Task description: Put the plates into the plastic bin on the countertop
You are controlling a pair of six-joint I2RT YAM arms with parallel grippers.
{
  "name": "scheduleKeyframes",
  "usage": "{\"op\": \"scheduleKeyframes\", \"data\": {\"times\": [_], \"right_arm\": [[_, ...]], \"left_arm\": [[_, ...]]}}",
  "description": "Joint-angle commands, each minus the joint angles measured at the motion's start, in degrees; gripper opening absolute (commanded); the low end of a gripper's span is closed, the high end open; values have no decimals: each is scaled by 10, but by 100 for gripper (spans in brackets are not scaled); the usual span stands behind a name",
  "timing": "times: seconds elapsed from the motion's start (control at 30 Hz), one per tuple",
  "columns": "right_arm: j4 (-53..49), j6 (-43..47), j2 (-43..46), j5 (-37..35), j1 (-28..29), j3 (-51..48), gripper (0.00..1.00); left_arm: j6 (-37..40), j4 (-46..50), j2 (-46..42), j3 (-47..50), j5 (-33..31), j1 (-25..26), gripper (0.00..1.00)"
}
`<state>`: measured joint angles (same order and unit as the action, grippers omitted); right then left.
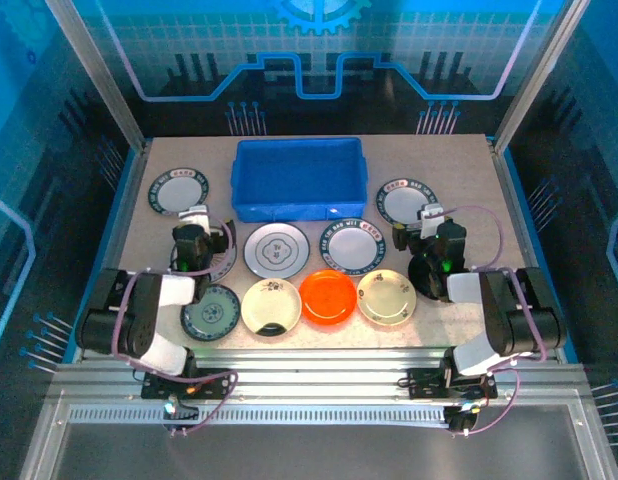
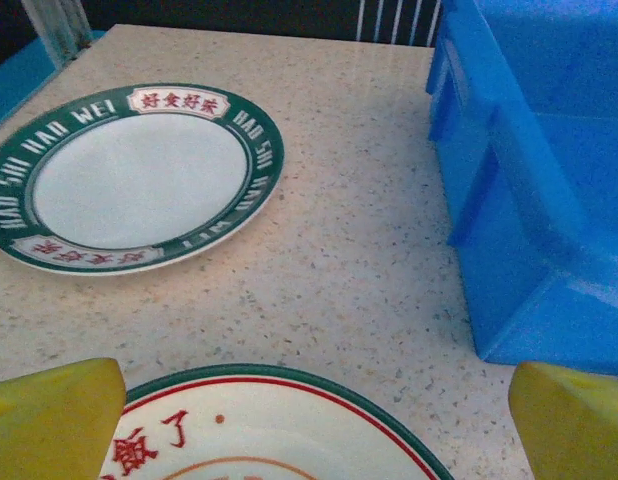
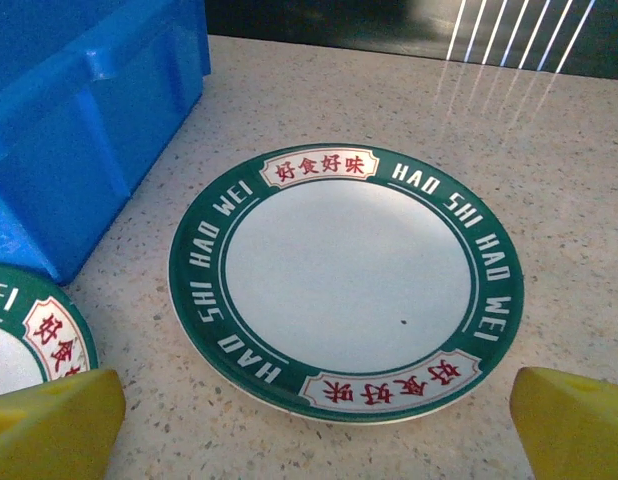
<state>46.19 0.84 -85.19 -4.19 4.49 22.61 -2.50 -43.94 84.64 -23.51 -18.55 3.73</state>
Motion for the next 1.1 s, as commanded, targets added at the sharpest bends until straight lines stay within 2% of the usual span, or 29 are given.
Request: {"op": "scheduleKeyframes", "data": {"times": [0.0, 0.07, 0.17, 0.27, 0.33, 0.37, 0.4, 0.53, 0.7, 0.9, 1.07], "right_arm": [[-54, 40, 73, -82, 47, 16, 100], [-133, 48, 116, -145, 83, 50, 100], [-325, -38, 149, -197, 99, 152, 100], [-439, -104, 165, -179, 119, 232, 100], [-485, -140, 165, -160, 141, 273, 100], [-509, -156, 160, -133, 151, 304, 100], [-532, -172, 152, -116, 163, 326, 100], [-606, -224, 115, -79, 209, 402, 100], [-701, -256, 42, -16, 251, 493, 100], [-674, -289, 6, 56, 252, 491, 97], [-650, -311, -23, 103, 238, 492, 95]], "left_arm": [[-2, 140, -63, -74, -93, 8, 99], [-20, 187, -77, -103, -88, 8, 99], [-85, 291, -95, -166, -57, 6, 99], [-149, 419, -83, -257, -42, 6, 99], [-175, 469, -72, -297, -36, 4, 99], [-183, 481, -68, -310, -5, -3, 99], [-190, 482, -66, -315, 35, -14, 99], [-248, 471, -74, -310, 126, -71, 98], [-347, 456, -54, -298, 253, -195, 89], [-428, 376, 17, -273, 339, -293, 82], [-461, 330, 98, -286, 380, -329, 76]]}}
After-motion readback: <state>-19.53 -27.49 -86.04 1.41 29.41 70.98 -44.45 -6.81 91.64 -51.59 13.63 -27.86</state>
